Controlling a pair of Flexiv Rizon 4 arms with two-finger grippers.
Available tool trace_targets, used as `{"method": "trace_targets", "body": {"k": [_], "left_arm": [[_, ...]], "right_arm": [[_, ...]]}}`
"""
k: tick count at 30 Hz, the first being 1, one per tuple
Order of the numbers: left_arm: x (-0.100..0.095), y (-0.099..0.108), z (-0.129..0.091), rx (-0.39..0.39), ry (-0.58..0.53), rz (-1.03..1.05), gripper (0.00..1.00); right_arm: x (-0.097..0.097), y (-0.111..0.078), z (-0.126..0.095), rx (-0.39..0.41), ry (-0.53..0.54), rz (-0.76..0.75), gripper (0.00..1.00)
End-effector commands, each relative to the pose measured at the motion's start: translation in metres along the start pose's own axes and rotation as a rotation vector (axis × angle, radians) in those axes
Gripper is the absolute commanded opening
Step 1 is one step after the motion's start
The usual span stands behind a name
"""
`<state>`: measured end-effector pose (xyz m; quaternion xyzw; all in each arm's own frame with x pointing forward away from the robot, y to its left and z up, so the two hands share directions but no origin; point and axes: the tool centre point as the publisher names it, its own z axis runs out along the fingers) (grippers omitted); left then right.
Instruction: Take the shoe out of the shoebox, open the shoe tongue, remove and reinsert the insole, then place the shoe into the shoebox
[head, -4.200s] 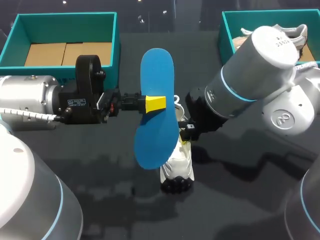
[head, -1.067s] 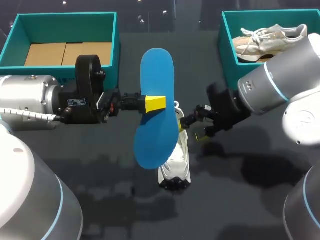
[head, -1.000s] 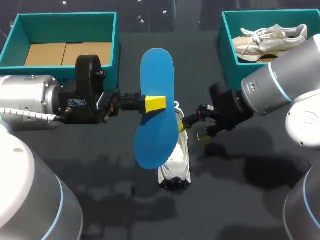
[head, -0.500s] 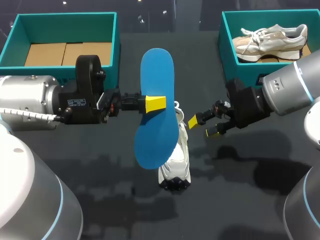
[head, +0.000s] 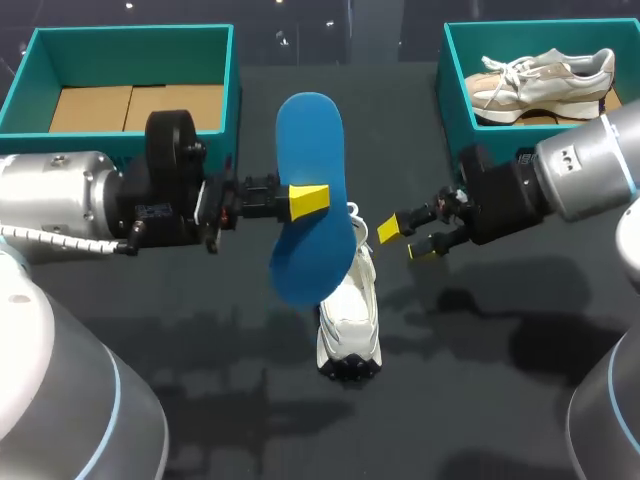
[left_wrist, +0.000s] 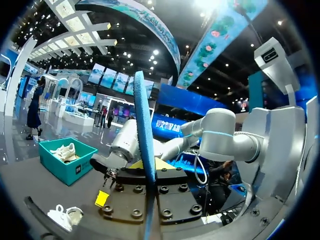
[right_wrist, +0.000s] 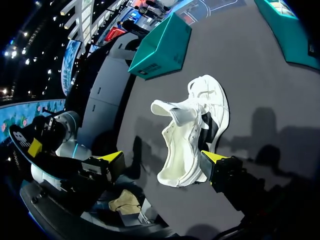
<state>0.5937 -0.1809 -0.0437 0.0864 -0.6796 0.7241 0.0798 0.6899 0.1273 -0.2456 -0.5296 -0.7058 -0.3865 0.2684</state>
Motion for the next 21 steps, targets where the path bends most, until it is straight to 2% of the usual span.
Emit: {"method": "trace_targets", "body": {"k": [1, 8, 11, 21], "left_arm": [[-0.009, 0.003, 0.005, 0.029, 0.008, 0.115, 0.00], [-0.019, -0.001, -0.001, 0.068, 0.030, 0.408, 0.00], [-0.026, 0.001, -0.003, 0.126, 0.025, 0.632, 0.00], [-0.026, 0.001, -0.003, 0.126, 0.025, 0.632, 0.00]], "right_arm": [[0.000, 0.003, -0.010, 0.014, 0.013, 0.004, 1.00], [0.003, 0.006, -0.022, -0.017, 0.058, 0.006, 1.00], [0.005, 0.008, -0.025, -0.036, 0.067, -0.005, 1.00], [0.005, 0.008, -0.025, -0.036, 0.067, -0.005, 1.00]]}}
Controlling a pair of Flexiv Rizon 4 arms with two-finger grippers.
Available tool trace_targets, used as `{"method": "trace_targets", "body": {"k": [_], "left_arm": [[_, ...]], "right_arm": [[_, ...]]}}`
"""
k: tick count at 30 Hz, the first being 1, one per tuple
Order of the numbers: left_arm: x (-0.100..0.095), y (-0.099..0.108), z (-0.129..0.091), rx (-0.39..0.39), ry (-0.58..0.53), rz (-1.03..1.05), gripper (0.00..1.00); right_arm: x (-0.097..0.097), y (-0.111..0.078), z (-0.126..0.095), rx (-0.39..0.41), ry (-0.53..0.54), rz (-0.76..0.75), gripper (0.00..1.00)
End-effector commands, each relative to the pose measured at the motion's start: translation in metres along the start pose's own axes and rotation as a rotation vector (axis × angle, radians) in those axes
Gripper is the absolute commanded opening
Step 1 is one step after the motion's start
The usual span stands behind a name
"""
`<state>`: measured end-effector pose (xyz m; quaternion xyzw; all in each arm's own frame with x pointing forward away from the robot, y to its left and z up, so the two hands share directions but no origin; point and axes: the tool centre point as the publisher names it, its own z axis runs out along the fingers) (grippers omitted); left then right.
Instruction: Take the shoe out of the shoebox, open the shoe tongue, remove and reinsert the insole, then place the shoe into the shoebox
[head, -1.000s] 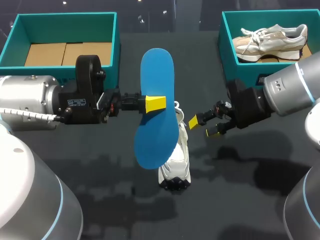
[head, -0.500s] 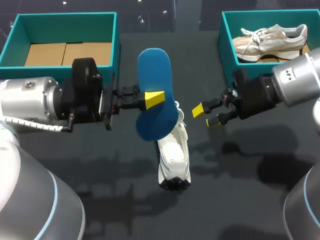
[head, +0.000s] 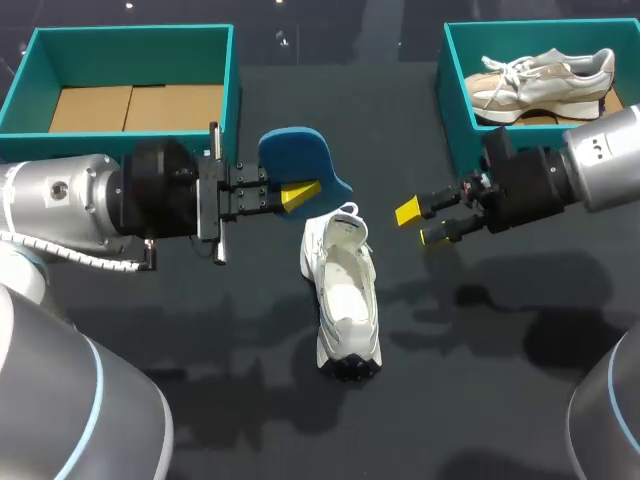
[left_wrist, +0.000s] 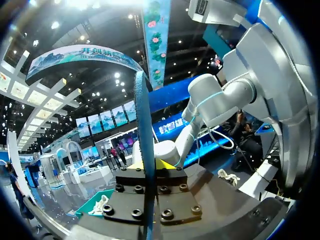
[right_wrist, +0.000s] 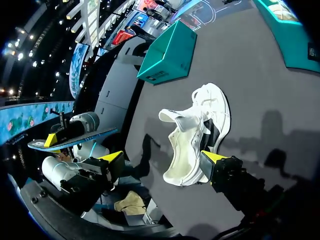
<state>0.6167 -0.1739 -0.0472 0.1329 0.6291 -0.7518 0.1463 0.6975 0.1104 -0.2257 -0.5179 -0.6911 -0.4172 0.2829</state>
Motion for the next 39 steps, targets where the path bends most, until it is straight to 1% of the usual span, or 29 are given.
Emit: {"method": "trace_targets", "body": {"k": [1, 3, 4, 5, 11, 14, 16, 18, 23, 25, 39], "left_arm": [[0.000, 0.005, 0.003, 0.009, -0.001, 0.000, 0.00], [0.001, 0.006, 0.003, 0.014, 0.013, 0.026, 0.00], [0.002, 0.008, 0.002, 0.023, 0.025, 0.049, 0.00], [0.001, 0.010, 0.002, 0.048, 0.032, 0.071, 0.00], [0.000, 0.023, -0.003, 0.080, 0.060, 0.270, 0.00], [0.001, 0.032, -0.005, 0.083, 0.070, 0.378, 0.00], [0.003, 0.038, -0.006, 0.068, 0.086, 0.457, 0.00], [0.003, 0.042, -0.007, 0.071, 0.089, 0.454, 0.00], [-0.002, 0.051, -0.008, 0.058, 0.092, 0.562, 0.00], [-0.008, 0.049, -0.009, 0.062, 0.061, 0.527, 0.00], [-0.007, 0.051, -0.008, 0.063, 0.064, 0.547, 0.00]], "right_arm": [[0.001, -0.002, 0.000, -0.003, -0.003, 0.001, 1.00], [0.002, 0.000, 0.000, -0.001, 0.009, 0.007, 1.00], [0.004, 0.003, 0.001, 0.013, 0.025, -0.005, 1.00], [0.006, 0.006, 0.000, 0.016, 0.040, -0.003, 1.00], [0.022, 0.015, -0.009, -0.005, 0.100, 0.013, 1.00], [0.026, 0.017, -0.011, -0.008, 0.125, 0.033, 1.00], [0.030, 0.018, -0.012, -0.010, 0.136, 0.043, 1.00], [0.033, 0.019, -0.013, -0.005, 0.148, 0.048, 1.00], [0.041, 0.023, -0.016, 0.008, 0.174, 0.062, 1.00], [0.042, 0.024, -0.016, 0.012, 0.166, 0.066, 1.00], [0.042, 0.024, -0.016, 0.012, 0.166, 0.066, 1.00]]}}
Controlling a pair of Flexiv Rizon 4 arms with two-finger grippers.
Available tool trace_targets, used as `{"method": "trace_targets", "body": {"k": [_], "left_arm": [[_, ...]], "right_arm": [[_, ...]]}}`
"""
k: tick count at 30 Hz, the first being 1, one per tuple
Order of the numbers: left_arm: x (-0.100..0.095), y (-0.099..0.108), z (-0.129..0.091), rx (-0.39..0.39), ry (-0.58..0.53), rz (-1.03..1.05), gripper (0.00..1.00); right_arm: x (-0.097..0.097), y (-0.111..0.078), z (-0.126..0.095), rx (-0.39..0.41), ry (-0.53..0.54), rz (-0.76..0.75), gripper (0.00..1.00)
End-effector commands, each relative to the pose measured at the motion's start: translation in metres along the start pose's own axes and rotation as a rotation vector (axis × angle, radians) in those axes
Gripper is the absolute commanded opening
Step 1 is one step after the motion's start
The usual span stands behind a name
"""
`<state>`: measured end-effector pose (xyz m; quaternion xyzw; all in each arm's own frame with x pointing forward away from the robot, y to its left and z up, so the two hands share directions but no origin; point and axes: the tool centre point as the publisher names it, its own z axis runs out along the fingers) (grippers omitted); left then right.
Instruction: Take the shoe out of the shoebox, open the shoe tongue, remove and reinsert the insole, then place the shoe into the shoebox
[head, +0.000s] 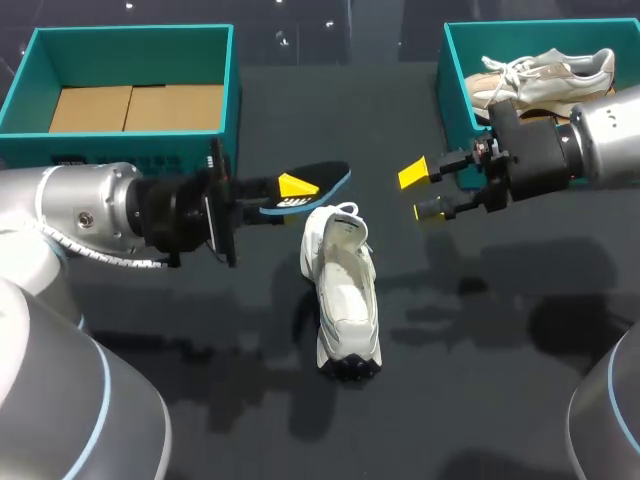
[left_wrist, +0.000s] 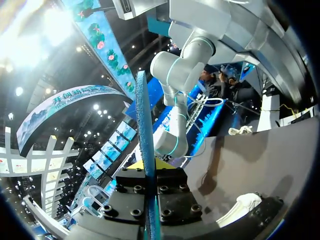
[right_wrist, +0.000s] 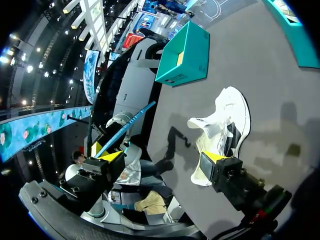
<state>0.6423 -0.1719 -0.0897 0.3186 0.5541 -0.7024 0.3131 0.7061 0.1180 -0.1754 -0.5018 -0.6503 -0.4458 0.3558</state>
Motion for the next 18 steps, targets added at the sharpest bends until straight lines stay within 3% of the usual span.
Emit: {"method": "trace_targets", "body": {"k": [1, 18], "left_arm": [[0.003, 0.003, 0.001, -0.002, 0.005, 0.031, 0.00], [0.019, 0.036, -0.002, -0.007, 0.053, 0.311, 0.00]], "right_arm": [[0.000, 0.002, 0.001, 0.001, 0.006, 0.001, 1.00], [0.016, 0.006, 0.002, -0.020, 0.083, 0.033, 1.00]]}}
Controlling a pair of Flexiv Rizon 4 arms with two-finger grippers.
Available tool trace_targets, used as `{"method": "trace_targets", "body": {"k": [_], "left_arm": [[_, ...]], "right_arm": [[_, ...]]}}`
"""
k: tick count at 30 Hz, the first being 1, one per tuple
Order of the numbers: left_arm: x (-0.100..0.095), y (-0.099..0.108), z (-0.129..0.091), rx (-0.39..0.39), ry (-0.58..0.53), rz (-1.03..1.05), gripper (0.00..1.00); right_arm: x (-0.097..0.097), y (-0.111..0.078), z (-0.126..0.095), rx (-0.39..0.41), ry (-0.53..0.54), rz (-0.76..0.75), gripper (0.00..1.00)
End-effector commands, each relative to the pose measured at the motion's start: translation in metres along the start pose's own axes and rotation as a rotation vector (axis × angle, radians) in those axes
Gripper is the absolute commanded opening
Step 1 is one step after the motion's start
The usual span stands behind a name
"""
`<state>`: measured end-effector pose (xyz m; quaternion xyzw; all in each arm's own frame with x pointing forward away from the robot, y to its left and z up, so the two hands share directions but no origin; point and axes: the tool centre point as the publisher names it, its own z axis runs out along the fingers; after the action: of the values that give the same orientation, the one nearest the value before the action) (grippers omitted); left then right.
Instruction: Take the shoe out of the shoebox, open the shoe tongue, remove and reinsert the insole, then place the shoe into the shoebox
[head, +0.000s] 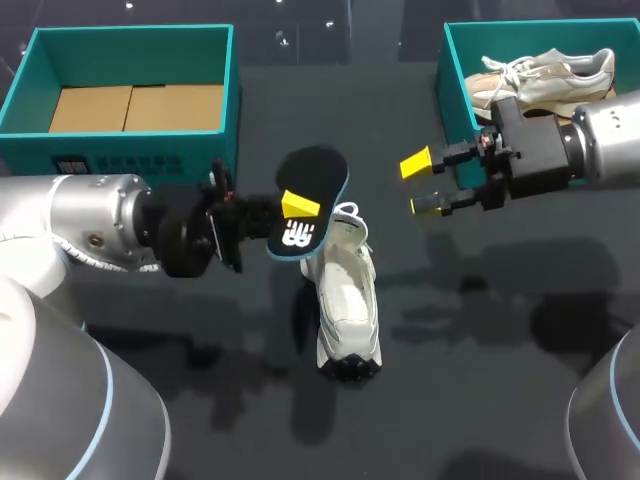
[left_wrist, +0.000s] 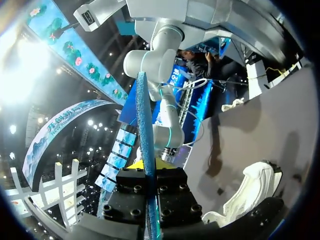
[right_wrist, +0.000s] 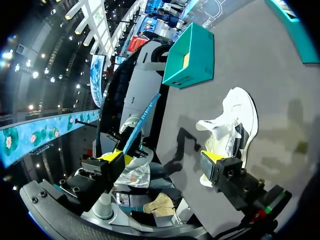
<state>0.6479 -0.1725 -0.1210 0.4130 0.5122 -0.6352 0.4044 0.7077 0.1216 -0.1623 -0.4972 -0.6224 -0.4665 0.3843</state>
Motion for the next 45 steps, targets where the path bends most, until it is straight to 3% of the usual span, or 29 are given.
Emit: {"method": "trace_targets", "body": {"k": [1, 11, 24, 29, 45], "left_arm": [[0.002, 0.016, 0.004, 0.006, 0.010, 0.025, 0.00], [0.006, 0.039, 0.009, -0.014, 0.067, 0.118, 0.00], [0.005, 0.041, 0.009, -0.029, 0.068, 0.117, 0.00], [0.010, 0.049, 0.015, -0.031, 0.085, 0.156, 0.00], [0.014, 0.069, 0.036, -0.041, 0.135, 0.254, 0.00]], "right_arm": [[0.004, 0.000, 0.005, 0.004, 0.005, 0.000, 1.00], [0.013, 0.005, 0.021, 0.047, 0.024, 0.011, 1.00], [0.015, 0.006, 0.024, 0.053, 0.030, 0.013, 1.00], [0.018, 0.014, 0.029, 0.083, 0.038, 0.043, 1.00], [0.023, 0.016, 0.049, 0.103, 0.049, 0.108, 1.00]]}}
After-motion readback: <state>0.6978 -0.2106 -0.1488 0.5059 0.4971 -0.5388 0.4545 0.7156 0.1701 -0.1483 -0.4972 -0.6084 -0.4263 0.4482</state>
